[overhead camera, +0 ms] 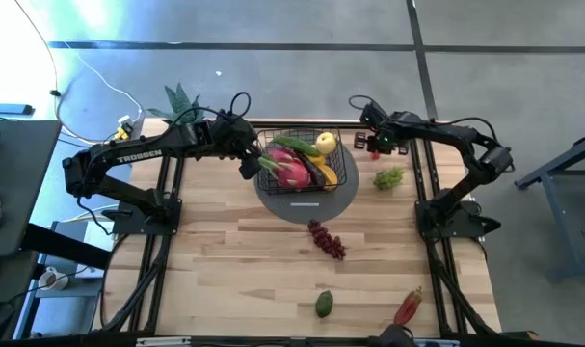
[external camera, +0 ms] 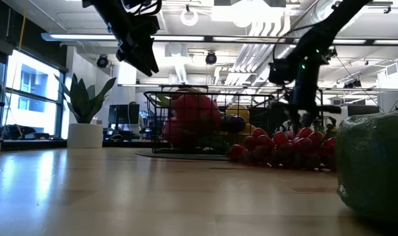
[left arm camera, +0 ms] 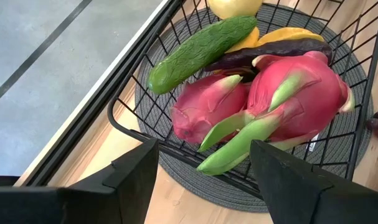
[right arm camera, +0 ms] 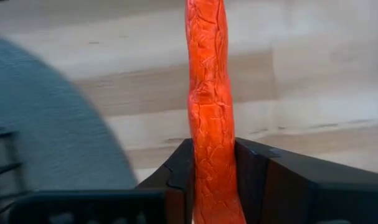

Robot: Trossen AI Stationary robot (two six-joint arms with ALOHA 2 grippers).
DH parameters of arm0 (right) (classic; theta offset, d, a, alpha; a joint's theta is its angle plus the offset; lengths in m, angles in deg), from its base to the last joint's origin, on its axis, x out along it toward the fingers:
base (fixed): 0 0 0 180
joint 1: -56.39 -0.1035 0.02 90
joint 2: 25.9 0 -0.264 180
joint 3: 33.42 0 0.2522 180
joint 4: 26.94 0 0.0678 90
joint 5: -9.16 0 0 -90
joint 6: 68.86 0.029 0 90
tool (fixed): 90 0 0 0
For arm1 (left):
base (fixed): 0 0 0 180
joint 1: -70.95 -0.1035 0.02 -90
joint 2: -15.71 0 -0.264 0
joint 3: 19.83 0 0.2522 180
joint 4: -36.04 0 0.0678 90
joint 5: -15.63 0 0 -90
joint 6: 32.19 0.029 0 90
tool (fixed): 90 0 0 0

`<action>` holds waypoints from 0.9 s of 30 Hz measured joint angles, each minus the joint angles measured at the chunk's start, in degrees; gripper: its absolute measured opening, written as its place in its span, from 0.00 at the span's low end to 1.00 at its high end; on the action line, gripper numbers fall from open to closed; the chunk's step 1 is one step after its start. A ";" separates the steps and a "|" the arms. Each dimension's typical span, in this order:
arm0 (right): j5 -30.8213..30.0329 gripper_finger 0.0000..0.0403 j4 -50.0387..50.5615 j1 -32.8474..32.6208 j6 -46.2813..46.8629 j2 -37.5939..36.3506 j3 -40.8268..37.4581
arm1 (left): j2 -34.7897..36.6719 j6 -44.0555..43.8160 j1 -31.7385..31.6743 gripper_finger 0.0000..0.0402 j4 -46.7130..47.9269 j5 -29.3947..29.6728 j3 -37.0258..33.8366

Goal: Build produce basket
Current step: Put the chili pepper into the wire basket

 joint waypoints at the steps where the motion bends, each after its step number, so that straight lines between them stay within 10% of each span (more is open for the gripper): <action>1: -0.77 0.14 0.97 -0.64 -0.75 -0.01 1.39 | 0.00 0.13 0.00 0.60 -0.01 0.00 0.00; 13: -10.07 0.14 15.43 -8.52 -7.17 -0.07 22.24 | 0.00 1.47 0.00 0.60 -0.22 0.00 0.00; 27: 1.70 0.15 9.34 -22.60 -25.22 -0.12 27.76 | 0.00 1.47 0.11 0.60 1.21 -2.04 0.00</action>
